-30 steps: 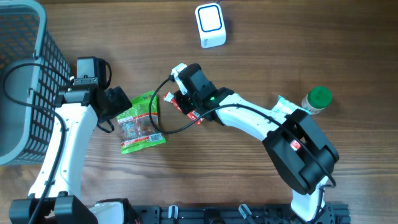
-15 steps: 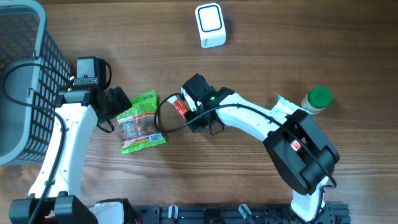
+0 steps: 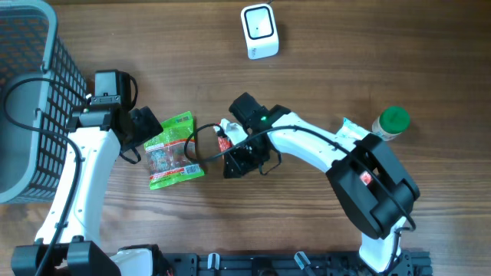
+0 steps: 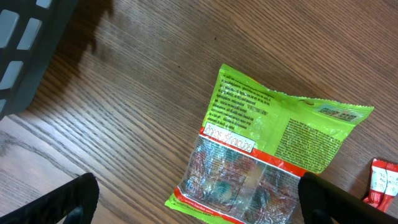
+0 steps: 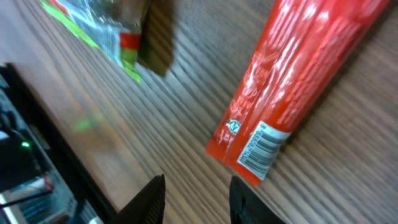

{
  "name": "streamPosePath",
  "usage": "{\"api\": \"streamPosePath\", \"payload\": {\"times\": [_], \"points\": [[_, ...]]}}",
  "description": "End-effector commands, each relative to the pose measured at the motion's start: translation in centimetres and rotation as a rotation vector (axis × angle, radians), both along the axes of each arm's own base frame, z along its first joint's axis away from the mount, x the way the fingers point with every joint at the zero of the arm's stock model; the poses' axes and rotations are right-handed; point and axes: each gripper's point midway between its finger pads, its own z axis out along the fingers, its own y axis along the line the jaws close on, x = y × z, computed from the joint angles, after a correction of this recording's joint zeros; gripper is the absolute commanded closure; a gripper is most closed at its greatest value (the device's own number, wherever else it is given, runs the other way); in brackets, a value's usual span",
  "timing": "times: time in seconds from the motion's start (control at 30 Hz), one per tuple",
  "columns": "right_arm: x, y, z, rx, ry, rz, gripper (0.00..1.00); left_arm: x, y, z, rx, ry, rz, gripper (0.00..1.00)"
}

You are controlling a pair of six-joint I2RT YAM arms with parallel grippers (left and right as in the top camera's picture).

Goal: Scan the item barcode
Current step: 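Reach the right gripper to the red stick snack and grasp it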

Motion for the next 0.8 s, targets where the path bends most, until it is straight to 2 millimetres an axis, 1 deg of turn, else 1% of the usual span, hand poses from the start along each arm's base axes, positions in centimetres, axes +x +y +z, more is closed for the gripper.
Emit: {"api": "streamPosePath", "payload": {"times": [0.0,0.03,0.1,0.17,0.2,0.27,0.33,0.43,0.53,0.63,0.7,0.77], "points": [[5.0,0.6,4.5,0.045,-0.141,-0.113,0.65,0.3,0.1,0.5,0.001,-0.016,-0.004,0.0],[7.2,0.4,5.1,0.027,-0.225,-0.167,0.65,0.3,0.1,0.5,0.001,-0.016,-0.004,0.0],[10.1,1.0,6.1,0.049,-0.348,-0.223,0.66,0.3,0.1,0.5,0.001,-0.016,-0.004,0.0],[12.3,2.1,7.0,0.107,-0.441,-0.248,0.75,0.3,0.1,0.5,0.001,-0.016,-0.004,0.0],[13.1,2.7,7.5,0.139,-0.452,-0.286,0.78,0.3,0.1,0.5,0.001,-0.016,-0.004,0.0],[14.0,3.5,7.6,0.183,-0.425,-0.382,0.84,0.3,0.1,0.5,0.001,-0.016,-0.004,0.0],[14.4,3.8,6.7,0.188,-0.381,-0.445,0.87,0.3,0.1,0.5,0.001,-0.016,-0.004,0.0],[14.0,4.0,4.4,0.156,-0.304,-0.499,0.91,0.3,0.1,0.5,0.001,-0.016,-0.004,0.0],[13.1,4.7,2.4,0.126,-0.24,-0.529,0.89,0.3,0.1,0.5,0.001,-0.016,-0.004,0.0],[12.4,5.7,1.1,0.11,-0.247,-0.513,0.88,0.3,0.1,0.5,0.001,-0.016,-0.004,0.0],[12.4,5.3,-0.2,0.049,-0.281,-0.535,0.93,0.3,0.1,0.5,0.001,-0.016,-0.004,0.0],[12.5,4.5,-1.2,-0.012,-0.307,-0.553,0.95,0.3,0.1,0.5,0.001,-0.016,-0.004,0.0]]}}
